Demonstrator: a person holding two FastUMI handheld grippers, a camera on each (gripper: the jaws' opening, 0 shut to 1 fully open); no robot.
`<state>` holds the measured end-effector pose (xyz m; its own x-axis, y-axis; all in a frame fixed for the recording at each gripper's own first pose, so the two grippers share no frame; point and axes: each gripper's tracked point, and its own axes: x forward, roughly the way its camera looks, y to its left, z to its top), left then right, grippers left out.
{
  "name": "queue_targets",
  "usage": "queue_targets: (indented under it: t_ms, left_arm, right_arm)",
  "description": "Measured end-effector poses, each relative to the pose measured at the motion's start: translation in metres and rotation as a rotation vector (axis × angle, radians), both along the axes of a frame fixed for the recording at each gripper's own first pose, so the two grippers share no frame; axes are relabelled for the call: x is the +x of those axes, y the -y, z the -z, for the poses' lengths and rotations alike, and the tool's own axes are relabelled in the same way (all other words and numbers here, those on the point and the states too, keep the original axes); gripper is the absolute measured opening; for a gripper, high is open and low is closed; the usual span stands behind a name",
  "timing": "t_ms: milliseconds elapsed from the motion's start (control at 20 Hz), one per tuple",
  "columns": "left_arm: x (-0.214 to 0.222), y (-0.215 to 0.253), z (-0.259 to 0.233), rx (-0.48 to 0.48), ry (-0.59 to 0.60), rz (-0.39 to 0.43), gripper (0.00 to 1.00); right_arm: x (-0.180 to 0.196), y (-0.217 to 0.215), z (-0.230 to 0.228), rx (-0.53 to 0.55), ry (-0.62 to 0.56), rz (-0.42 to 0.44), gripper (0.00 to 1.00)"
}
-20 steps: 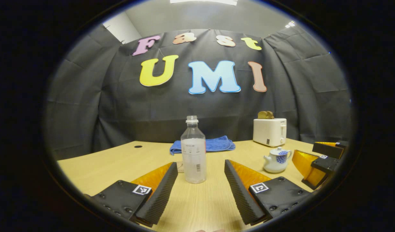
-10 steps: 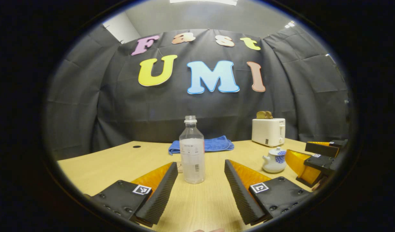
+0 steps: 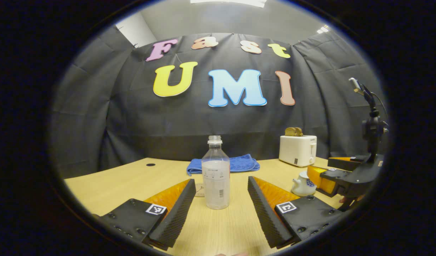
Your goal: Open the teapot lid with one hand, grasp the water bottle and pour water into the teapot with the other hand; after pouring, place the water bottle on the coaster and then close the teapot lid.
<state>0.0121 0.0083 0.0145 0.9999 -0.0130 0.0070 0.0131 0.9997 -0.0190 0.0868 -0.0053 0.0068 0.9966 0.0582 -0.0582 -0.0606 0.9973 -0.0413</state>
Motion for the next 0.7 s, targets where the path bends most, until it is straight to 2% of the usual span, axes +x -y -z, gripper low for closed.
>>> queue_targets:
  t_ms: [100,200,300,350,550,650,700]
  left_arm:
    - [-0.001,0.002,0.000,0.005,0.000,0.006,1.00]
    - [-0.003,0.002,0.000,0.015,0.006,0.007,1.00]
    - [-0.003,-0.001,-0.001,0.017,0.009,0.002,1.00]
    - [-0.003,-0.002,0.000,0.012,0.008,-0.001,1.00]
    - [0.000,-0.001,0.005,0.002,-0.005,0.002,1.00]
    - [0.000,-0.001,0.006,0.003,-0.007,0.004,1.00]
    - [-0.001,-0.001,0.005,0.006,-0.005,0.003,1.00]
  right_arm:
    - [0.012,-0.001,0.003,0.006,-0.018,0.000,0.94]
    - [0.018,-0.003,0.010,0.014,-0.040,-0.001,0.83]
    - [0.022,-0.004,0.015,0.014,-0.052,-0.004,0.81]
    - [0.022,-0.002,0.014,0.015,-0.051,-0.002,0.76]
    - [0.026,0.000,0.010,-0.005,-0.039,0.011,0.71]
    - [0.030,-0.001,0.012,-0.007,-0.047,0.015,0.41]
    - [0.030,-0.003,0.015,-0.008,-0.058,0.010,0.42]
